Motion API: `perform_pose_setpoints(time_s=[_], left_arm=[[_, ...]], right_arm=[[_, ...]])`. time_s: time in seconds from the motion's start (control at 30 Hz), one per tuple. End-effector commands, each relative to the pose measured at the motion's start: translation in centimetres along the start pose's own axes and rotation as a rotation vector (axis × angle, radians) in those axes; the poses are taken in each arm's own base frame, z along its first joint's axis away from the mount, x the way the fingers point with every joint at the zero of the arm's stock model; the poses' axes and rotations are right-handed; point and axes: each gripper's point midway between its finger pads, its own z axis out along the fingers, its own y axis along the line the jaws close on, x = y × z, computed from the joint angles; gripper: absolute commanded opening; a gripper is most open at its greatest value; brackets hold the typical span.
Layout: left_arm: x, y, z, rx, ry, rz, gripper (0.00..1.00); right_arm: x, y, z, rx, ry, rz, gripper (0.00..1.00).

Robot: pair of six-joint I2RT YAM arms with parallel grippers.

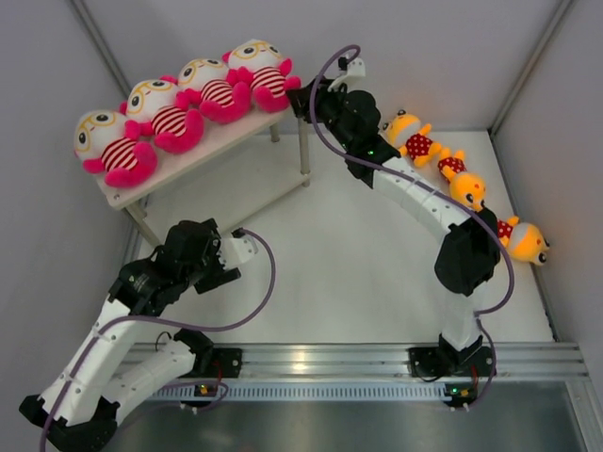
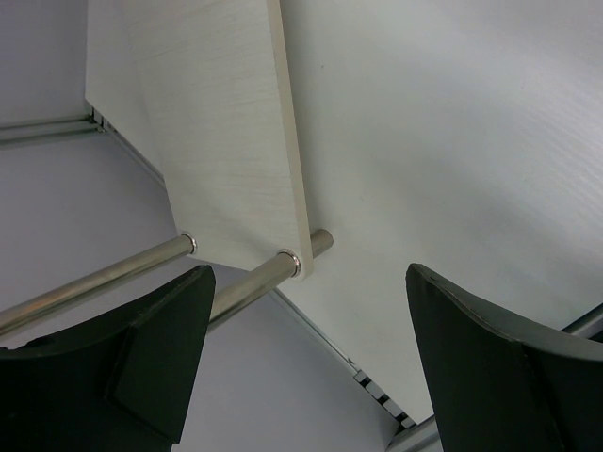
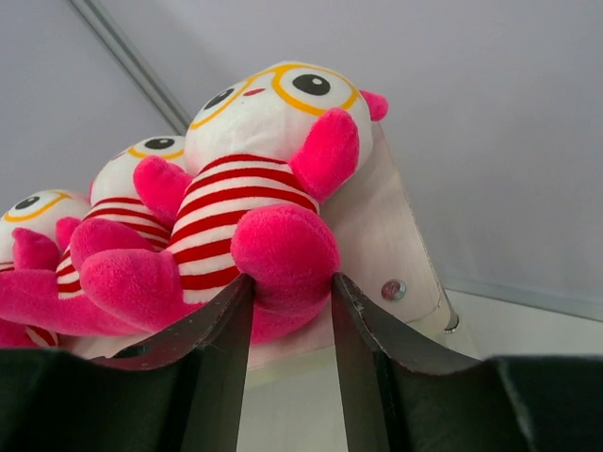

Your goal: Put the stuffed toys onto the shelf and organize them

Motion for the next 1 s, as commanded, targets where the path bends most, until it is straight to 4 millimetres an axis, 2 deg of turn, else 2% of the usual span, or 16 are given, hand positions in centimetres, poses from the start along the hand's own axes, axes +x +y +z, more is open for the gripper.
perform_pose_setpoints(time_s=[0.0,0.03,0.2,0.23,0.27,0.33,0.63,0.73,0.8,0.83,0.9,0.93,0.97], left_arm=[[-0.5,0.9,-0.7,-0.038,-0.034,-0.015,0.88],[-0.5,0.8,-0.7,-0.038,-0.034,-0.015,0.88],[-0.4,0.7,-0.6,-0.035,-0.033,-0.01,0.88],[-0.4,0.7,-0.6,-0.033,-0.031,-0.008,0.88],[-0.5,0.7,-0.5,-0.033,-0.032,-0.007,0.88],[-0.4,0.7,-0.6,-0.034,-0.03,-0.009,0.88],[-0.5,0.8,-0.4,-0.031,-0.024,-0.002,0.88],[-0.5,0.9,-0.4,-0.033,-0.023,0.001,0.88],[-0.5,1.0,-0.5,-0.036,-0.022,-0.001,0.88],[-0.5,1.0,-0.4,-0.034,-0.019,-0.001,0.88],[-0.5,0.9,-0.4,-0.032,-0.019,0.0,0.88],[-0.5,0.9,-0.4,-0.032,-0.021,0.001,0.88],[-0.6,0.9,-0.4,-0.03,-0.021,0.001,0.88]], right_arm=[[-3.1,1.0,1.0,-0.055,-0.051,0.014,0.39],[-3.8,1.4,1.0,-0.094,-0.048,0.005,0.39],[-3.1,0.9,2.5,-0.147,-0.005,-0.051,0.39],[-3.8,1.2,2.6,-0.161,-0.009,-0.058,0.4],[-3.1,1.1,3.0,-0.166,0.004,-0.061,0.41],[-3.6,1.2,3.2,-0.188,0.0,-0.062,0.41],[-1.0,0.0,4.2,-0.191,0.056,-0.049,0.42],[-0.5,-0.1,4.4,-0.2,0.073,-0.042,0.47],[-0.5,-0.5,4.2,-0.197,0.079,-0.038,0.55],[-1.1,-0.3,4.0,-0.2,0.069,-0.04,0.62],[-1.1,-0.8,3.6,-0.192,0.068,-0.041,0.69],[-2.2,-0.5,3.2,-0.2,0.044,-0.046,0.71],[-2.6,-0.3,3.0,-0.203,0.035,-0.047,0.79]])
